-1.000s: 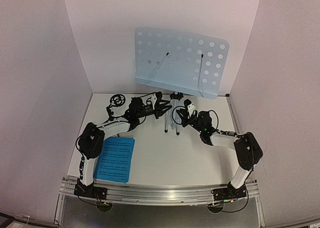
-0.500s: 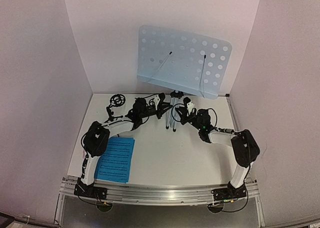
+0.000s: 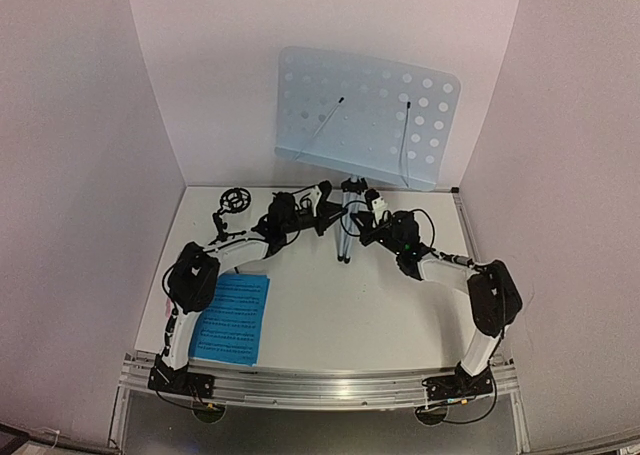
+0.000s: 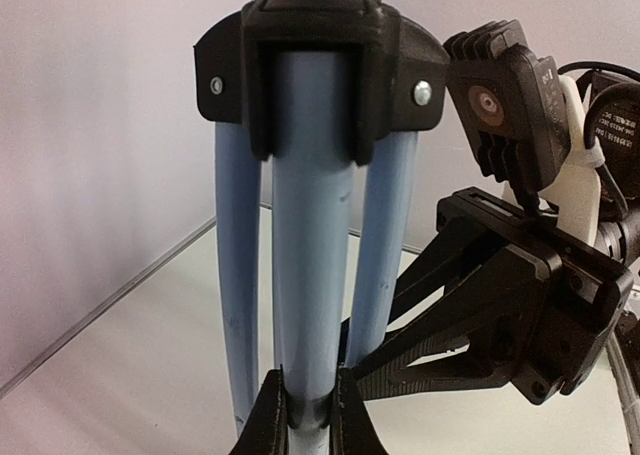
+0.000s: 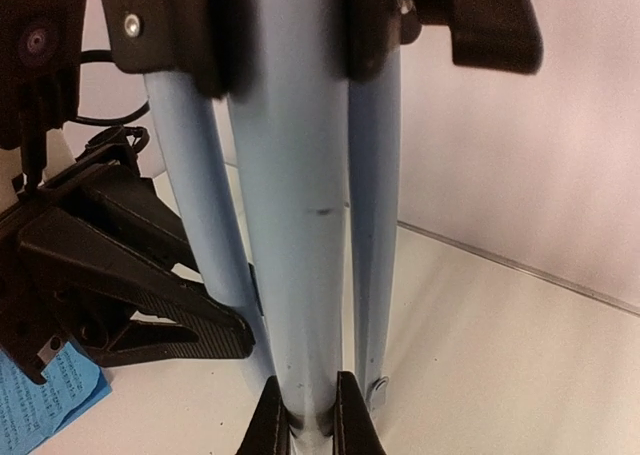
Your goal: Pack up the instrument practice props
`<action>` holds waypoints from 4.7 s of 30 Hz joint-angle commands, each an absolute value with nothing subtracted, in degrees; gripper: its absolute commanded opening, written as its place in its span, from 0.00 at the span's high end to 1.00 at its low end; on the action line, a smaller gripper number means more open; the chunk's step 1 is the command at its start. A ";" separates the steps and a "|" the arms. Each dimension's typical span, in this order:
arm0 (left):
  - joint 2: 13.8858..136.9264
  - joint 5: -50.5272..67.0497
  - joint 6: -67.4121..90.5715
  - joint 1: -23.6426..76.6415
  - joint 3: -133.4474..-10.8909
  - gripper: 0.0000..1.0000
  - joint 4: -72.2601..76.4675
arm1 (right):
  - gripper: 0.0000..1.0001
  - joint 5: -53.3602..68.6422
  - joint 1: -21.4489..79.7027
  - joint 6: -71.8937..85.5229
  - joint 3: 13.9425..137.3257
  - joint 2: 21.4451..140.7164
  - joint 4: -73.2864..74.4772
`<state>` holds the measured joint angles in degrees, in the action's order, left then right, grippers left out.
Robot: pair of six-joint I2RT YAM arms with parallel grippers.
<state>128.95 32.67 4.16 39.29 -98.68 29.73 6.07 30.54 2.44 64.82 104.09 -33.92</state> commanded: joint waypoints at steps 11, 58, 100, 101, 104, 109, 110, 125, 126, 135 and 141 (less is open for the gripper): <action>114.61 30.77 3.62 47.14 -90.59 1.00 24.82 | 1.00 4.38 40.40 5.48 65.03 90.34 -28.98; 109.37 16.91 38.57 57.66 -73.79 1.00 21.29 | 1.00 15.49 44.67 44.70 52.15 92.49 -12.92; 120.43 12.24 51.14 57.68 -76.16 0.90 24.94 | 0.61 29.94 34.56 41.65 57.03 103.73 -4.28; 120.29 12.12 51.11 57.67 -76.08 0.90 25.04 | 0.60 29.22 34.57 41.47 57.15 102.94 -3.58; 119.60 11.20 51.12 57.67 -75.73 0.90 24.87 | 0.55 25.85 34.58 39.87 58.16 100.10 1.06; 119.19 10.69 51.88 57.66 -75.63 0.89 23.98 | 0.49 18.84 34.56 37.24 60.85 95.90 11.77; 119.15 10.62 52.21 57.66 -75.65 0.90 23.68 | 0.47 18.12 34.56 37.15 60.96 95.26 12.53; 119.39 4.02 58.09 57.35 -76.66 0.89 10.23 | 0.29 13.50 34.56 35.92 64.82 96.91 20.90; 119.67 3.62 59.13 57.31 -76.50 0.89 9.76 | 0.29 13.33 34.54 35.81 65.13 97.13 20.96; 121.57 4.93 65.63 57.87 -74.24 0.86 13.63 | 0.27 11.65 34.54 32.97 65.95 95.59 23.42; 124.77 6.15 70.13 60.16 -75.08 0.86 19.27 | 0.27 11.25 34.36 31.07 66.04 93.46 25.65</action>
<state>121.94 5.79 65.31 58.00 -74.24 14.41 12.21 34.33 33.48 64.14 96.36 22.74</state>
